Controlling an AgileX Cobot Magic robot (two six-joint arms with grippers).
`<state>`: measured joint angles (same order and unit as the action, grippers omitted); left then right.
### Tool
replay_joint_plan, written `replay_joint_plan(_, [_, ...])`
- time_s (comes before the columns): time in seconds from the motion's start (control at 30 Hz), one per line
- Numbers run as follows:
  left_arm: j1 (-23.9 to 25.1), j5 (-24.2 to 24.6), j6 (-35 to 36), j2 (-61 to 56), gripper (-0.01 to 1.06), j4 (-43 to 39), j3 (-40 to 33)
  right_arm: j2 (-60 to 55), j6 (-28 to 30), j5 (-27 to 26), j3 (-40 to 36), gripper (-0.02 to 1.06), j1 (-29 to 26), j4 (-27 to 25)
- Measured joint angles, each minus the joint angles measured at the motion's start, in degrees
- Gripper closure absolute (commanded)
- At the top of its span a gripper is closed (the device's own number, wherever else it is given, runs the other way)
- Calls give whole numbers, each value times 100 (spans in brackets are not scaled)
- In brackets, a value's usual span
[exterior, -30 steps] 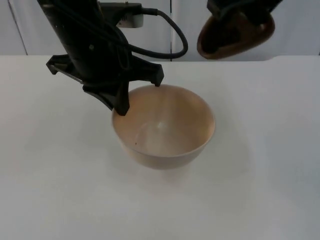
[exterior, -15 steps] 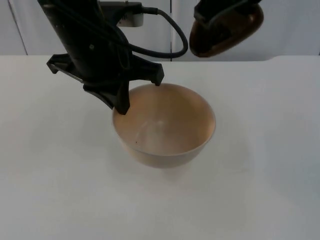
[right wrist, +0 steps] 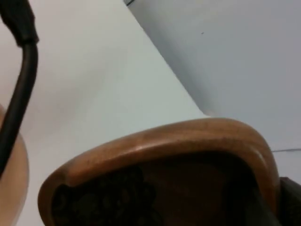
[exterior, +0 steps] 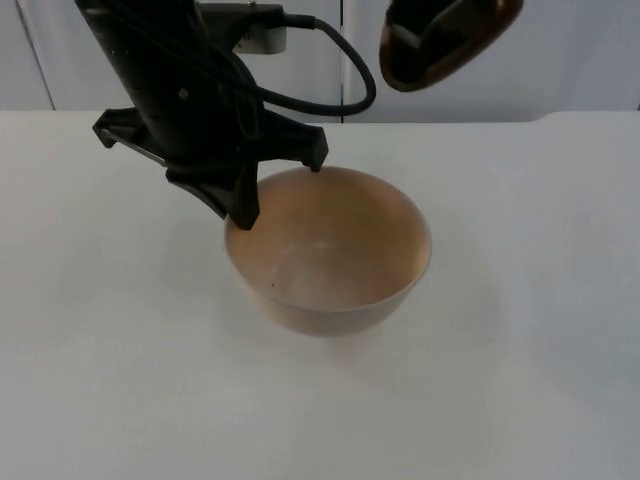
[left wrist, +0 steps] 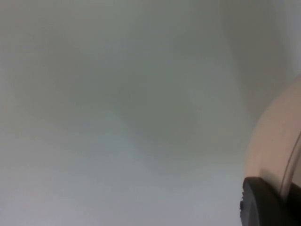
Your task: Pick up the bowl with the left hand and pour the coffee beans from the cup into the bowl with the right hand.
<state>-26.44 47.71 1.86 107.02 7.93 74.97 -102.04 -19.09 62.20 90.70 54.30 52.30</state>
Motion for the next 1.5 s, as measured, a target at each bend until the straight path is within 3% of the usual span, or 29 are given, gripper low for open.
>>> replay_joint_plan(0.43, [0,12,58,0,105,0,0,0,233,123,0,104,449,694])
replay_joint_plan(0.87, [0,12,72,0,105,0,0,-4,364,319,0,104,538,1162])
replay_joint_plan(1.5, [0,12,72,0,105,0,0,-16,524,322,0,104,669,1458])
